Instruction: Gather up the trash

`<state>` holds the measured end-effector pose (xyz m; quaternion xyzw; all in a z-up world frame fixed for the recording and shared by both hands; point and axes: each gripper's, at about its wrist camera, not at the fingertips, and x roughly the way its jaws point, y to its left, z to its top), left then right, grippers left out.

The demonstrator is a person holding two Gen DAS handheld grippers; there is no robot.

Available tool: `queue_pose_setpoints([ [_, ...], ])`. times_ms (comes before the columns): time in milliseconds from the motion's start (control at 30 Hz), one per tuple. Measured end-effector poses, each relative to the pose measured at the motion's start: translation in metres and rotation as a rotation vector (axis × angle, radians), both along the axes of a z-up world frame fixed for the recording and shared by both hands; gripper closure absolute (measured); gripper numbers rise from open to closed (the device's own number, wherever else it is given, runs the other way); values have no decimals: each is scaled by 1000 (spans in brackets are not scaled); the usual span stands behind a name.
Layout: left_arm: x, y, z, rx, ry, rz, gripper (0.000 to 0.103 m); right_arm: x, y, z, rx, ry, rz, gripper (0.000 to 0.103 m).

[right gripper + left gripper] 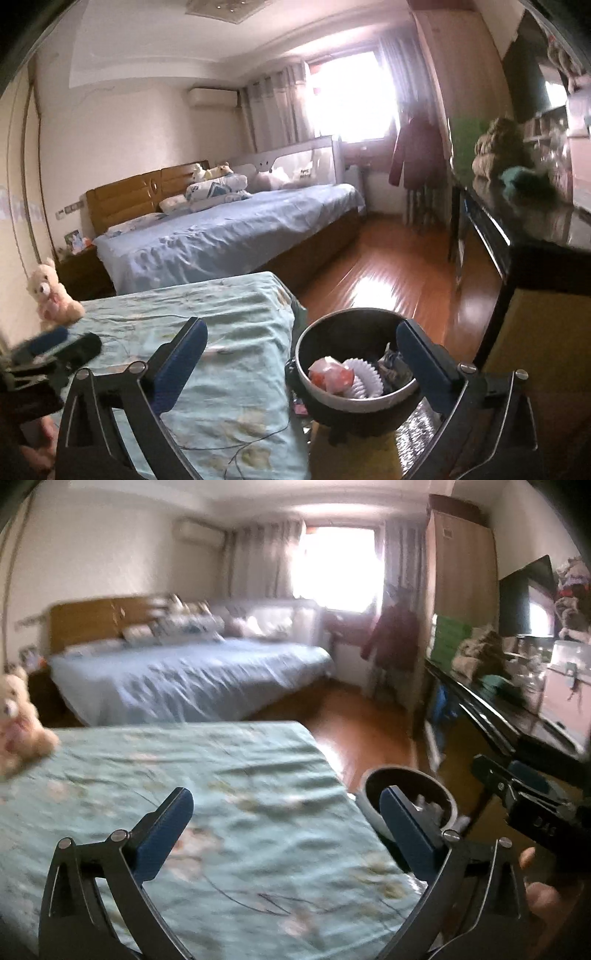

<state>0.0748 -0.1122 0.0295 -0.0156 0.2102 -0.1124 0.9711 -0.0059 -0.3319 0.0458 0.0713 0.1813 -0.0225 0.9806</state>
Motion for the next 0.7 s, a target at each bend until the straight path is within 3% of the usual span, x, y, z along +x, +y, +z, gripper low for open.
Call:
queue_pose_setpoints([
  [133, 2, 2, -8, 34, -24, 36, 0, 7, 5, -9, -14, 20, -2, 0],
  [700, 4, 10, -17, 37, -24, 73, 0, 9, 13, -19, -34, 35, -9, 0],
])
